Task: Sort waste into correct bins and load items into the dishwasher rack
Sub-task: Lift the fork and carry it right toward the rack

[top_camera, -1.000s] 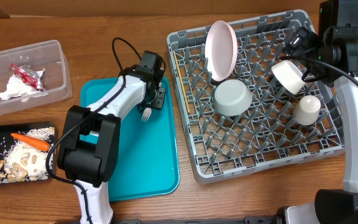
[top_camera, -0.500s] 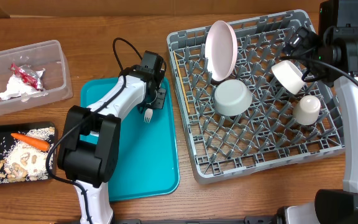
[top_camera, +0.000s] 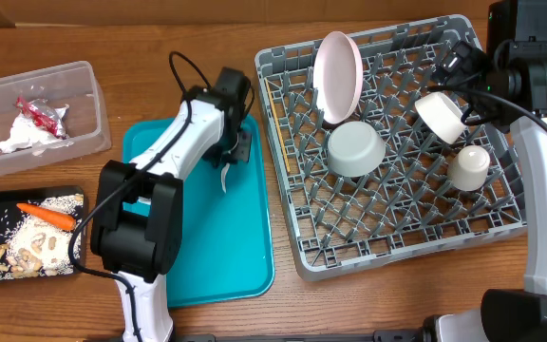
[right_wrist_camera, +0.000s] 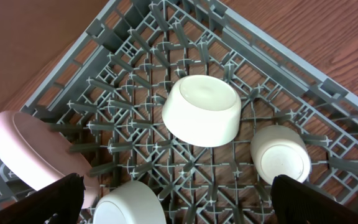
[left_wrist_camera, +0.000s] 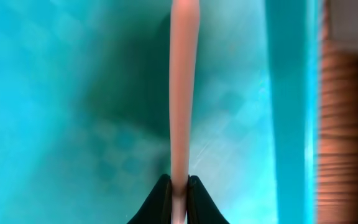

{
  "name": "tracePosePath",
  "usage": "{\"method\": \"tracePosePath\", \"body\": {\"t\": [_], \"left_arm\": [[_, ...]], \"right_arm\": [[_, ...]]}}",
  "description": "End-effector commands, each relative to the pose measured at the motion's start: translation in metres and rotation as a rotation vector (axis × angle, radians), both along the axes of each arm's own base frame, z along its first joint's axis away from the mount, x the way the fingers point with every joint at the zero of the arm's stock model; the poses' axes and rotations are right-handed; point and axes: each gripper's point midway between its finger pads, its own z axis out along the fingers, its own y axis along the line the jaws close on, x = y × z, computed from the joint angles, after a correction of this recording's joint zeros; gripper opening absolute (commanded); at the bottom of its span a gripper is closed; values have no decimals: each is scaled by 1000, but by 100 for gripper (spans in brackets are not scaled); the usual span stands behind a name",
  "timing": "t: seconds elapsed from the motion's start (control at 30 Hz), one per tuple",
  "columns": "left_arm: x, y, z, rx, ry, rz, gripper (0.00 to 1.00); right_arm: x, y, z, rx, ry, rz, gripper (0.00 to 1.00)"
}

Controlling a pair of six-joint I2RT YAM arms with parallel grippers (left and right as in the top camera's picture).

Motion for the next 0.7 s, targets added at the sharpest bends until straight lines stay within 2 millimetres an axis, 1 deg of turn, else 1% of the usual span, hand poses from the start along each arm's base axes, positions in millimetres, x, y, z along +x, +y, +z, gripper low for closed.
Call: {"method": "tracePosePath", "body": {"t": [0.0,0.07,0.1,0.2,0.27,0.4,0.5,0.67], "left_arm": [[18,-8,23,-36,-44,56,4],[22,-13,34,-60,-49,53,4],[25,-19,44,-90,-56,53,4],[31,-37,61,-191,-68,53,4],[42,-67,93,-360,-95,50,4],[58,-82,120,-455,-154,85,4],[67,-89,128,-496,-181,151,4],[68,-101,128,-528,-167,242,4]], "right_arm": [[0,-3,10,-9,-27,-9,100],[0,-3,10,-9,-27,-9,100],[0,-3,10,-9,-28,-9,100],[0,-3,10,-9,-28,-9,100],[0,-3,10,-9,-28,-9,100],[0,-3,10,-8,-28,-9,100],[0,-3,10,-9,-28,-9,100],[0,-3,10,-9,-28,-9,100]]}}
